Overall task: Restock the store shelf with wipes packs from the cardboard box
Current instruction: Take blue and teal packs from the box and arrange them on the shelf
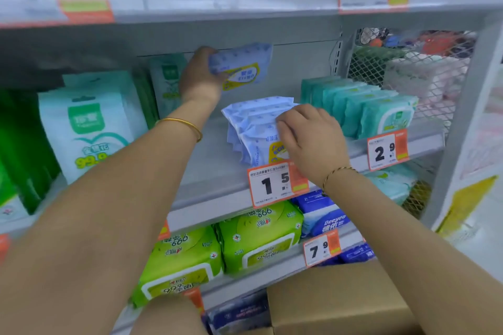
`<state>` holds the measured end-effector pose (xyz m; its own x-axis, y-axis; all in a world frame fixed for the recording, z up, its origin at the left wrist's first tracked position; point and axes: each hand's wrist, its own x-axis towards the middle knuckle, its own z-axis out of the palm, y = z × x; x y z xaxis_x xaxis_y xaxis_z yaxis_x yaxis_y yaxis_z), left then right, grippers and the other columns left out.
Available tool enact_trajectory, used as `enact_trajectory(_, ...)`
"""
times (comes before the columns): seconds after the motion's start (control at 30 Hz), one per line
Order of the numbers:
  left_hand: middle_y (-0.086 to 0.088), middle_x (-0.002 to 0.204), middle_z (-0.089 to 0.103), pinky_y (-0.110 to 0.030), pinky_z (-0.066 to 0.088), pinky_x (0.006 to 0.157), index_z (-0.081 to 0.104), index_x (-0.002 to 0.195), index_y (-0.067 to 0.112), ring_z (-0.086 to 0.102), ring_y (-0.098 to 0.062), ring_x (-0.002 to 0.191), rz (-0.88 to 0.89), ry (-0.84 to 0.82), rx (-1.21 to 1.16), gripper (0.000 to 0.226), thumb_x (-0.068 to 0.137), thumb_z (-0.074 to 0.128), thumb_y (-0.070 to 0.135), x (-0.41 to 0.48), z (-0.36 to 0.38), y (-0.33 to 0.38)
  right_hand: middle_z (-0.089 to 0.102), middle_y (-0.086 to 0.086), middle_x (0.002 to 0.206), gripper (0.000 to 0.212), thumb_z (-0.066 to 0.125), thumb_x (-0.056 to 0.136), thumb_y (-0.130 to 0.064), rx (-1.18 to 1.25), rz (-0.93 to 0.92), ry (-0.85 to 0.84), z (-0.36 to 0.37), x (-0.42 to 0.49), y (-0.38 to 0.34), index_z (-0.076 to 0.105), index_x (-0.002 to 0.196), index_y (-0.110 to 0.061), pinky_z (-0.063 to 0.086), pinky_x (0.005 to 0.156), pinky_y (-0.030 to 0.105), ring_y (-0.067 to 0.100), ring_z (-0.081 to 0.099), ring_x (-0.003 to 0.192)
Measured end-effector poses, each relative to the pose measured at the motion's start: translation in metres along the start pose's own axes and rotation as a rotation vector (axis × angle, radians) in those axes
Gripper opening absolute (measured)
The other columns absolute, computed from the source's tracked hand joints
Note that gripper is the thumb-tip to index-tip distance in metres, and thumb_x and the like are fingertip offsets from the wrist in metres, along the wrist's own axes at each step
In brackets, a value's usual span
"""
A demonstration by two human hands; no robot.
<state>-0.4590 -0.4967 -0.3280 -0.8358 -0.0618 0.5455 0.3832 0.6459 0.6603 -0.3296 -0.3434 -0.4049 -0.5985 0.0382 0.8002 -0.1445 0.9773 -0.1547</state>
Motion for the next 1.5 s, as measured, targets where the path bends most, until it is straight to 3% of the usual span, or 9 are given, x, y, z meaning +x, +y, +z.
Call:
enact_trajectory(0.17,-0.014,0.074,0.057,-0.029,0.049,0.064,0.059,0.07,0.011,0.067,-0.023,0.087,-0.099,-0.355,-0.011,0.01,0.063,0.065,0.012,0.002,0.013,-0.014,0.066,0.006,0.083,0.038,0.037,0.089,-0.033,-0.019,-0.027,0.017,0.002,0.0,0.002,0.07,0.083,-0.016,0.044,0.065,0.033,0.032,0.058,0.07)
enact_trajectory(0.3,-0.001,0.076,0.058,-0.017,0.05,0.052,0.062,0.088,0.021,0.054,-0.014,0.063,-0.278,-0.573,-0.226,0.02,0.086,0.055,0.003,-0.005,0.014,-0.02,0.066,0.005,0.086,0.038,0.036,0.089,-0.033,-0.012,-0.024,0.012,0.002,0.0,0.002,0.07,0.085,-0.016,0.043,0.067,0.033,0.032,0.058,0.071)
enact_trajectory(0.53,-0.001,0.095,0.057,-0.025,0.044,0.069,0.054,0.118,0.027,0.054,-0.021,0.08,-0.466,-0.597,-0.256,0.04,0.09,0.037,0.004,-0.017,0.004,-0.007,0.066,0.006,0.087,0.042,0.032,0.09,-0.034,-0.021,-0.021,-0.006,0.001,-0.001,0.0,0.07,0.088,-0.015,0.044,0.07,0.034,0.033,0.059,0.075)
enact_trajectory(0.67,-0.007,0.14,0.048,-0.031,0.041,0.102,0.046,0.137,0.01,0.048,-0.026,0.124,-0.116,-0.294,-0.047,0.048,0.09,0.036,0.013,-0.034,-0.001,0.016,0.068,0.008,0.095,0.046,0.03,0.091,-0.036,0.023,-0.043,-0.032,-0.004,0.0,0.0,0.069,0.098,-0.013,0.047,0.089,0.044,0.034,0.062,0.092)
enact_trajectory(0.8,-0.001,0.127,0.058,-0.027,0.032,0.104,0.057,0.122,0.015,0.047,-0.018,0.118,0.265,0.042,-0.207,0.044,0.082,0.043,0.009,-0.133,-0.008,0.042,0.065,0.01,0.114,0.039,0.039,0.091,-0.027,0.078,-0.025,0.108,-0.026,-0.021,0.009,0.064,0.113,-0.008,0.043,0.1,0.048,0.033,0.057,0.112)
enact_trajectory(0.93,0.004,0.117,0.061,-0.025,0.037,0.097,0.063,0.108,0.016,0.052,-0.012,0.111,0.524,-0.217,-0.319,0.038,0.077,0.043,0.007,-0.263,0.012,0.042,0.062,0.012,0.112,0.034,0.046,0.083,-0.012,0.021,0.108,0.167,-0.06,-0.106,0.055,0.062,0.112,-0.006,0.041,0.088,0.039,0.032,0.055,0.102)
enact_trajectory(1.13,-0.002,0.119,0.063,-0.034,0.051,0.08,0.065,0.106,0.023,0.062,-0.024,0.1,0.9,-0.935,0.035,0.043,0.072,0.04,0.013,-0.376,0.093,-0.009,0.056,0.017,0.117,0.036,0.044,0.081,-0.005,-0.159,0.675,-0.375,-0.077,-0.279,0.152,0.06,0.113,-0.006,0.044,0.083,0.042,0.04,0.052,0.105)
enact_trajectory(1.23,-0.006,0.117,0.065,-0.036,0.057,0.07,0.068,0.099,0.02,0.067,-0.026,0.093,1.058,-1.056,0.128,0.04,0.067,0.048,0.009,-0.397,0.119,-0.023,0.05,0.016,0.124,0.032,0.045,0.088,-0.006,-0.203,1.017,-0.751,-0.067,-0.332,0.183,0.053,0.12,-0.008,0.045,0.088,0.043,0.037,0.049,0.111)
enact_trajectory(1.5,-0.01,0.117,0.064,-0.035,0.056,0.067,0.067,0.093,0.019,0.066,-0.026,0.089,1.08,-1.153,0.24,0.037,0.061,0.056,0.003,-0.412,0.146,-0.045,0.049,0.019,0.134,0.04,0.047,0.092,-0.013,-0.151,1.234,-1.405,-0.001,-0.458,0.203,0.047,0.132,-0.01,0.042,0.101,0.041,0.036,0.048,0.122)
